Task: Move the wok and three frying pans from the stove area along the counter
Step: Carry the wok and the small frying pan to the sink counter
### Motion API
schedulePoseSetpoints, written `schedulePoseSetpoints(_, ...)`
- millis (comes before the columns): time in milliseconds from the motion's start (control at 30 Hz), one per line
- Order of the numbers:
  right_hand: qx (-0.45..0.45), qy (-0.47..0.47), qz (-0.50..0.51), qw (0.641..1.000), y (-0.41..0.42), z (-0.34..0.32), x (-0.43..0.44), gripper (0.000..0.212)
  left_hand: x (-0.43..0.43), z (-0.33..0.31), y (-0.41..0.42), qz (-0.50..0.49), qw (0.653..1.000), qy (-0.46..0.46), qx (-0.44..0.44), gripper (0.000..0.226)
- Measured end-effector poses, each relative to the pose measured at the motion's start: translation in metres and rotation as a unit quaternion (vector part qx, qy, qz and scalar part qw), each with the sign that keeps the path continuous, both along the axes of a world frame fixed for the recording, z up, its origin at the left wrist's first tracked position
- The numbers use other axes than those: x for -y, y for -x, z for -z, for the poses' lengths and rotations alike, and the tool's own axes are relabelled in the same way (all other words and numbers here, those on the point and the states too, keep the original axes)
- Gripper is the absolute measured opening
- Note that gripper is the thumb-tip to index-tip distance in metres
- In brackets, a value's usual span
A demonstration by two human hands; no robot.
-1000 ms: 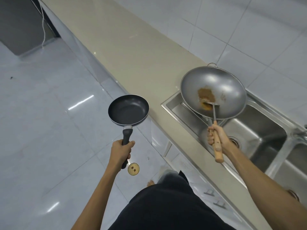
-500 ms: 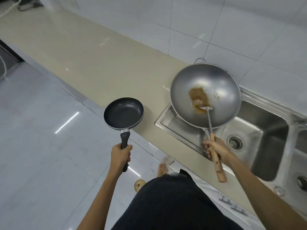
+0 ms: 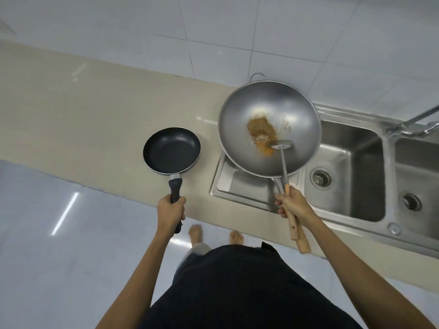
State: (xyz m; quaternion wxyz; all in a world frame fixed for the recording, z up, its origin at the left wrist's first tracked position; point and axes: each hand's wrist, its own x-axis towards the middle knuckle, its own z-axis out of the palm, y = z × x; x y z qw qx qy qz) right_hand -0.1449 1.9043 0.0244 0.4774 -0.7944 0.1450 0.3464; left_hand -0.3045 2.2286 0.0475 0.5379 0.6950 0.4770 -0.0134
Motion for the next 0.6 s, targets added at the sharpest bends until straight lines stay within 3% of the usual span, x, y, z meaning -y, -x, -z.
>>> schedulePoseSetpoints(267,0.039,0.121,0.025,0.992,0.014,0.0,-0.038,0.017,-0.077,0.013,-0.046,0.084,0.996,-0.008,0.007,0.016)
schedulePoseSetpoints(600,0.044,0.152,0.072,0.985,0.028,0.004,-0.09,0.014,-0.161,0.03,-0.088,0.137,0.99,0.001,0.017,0.016)
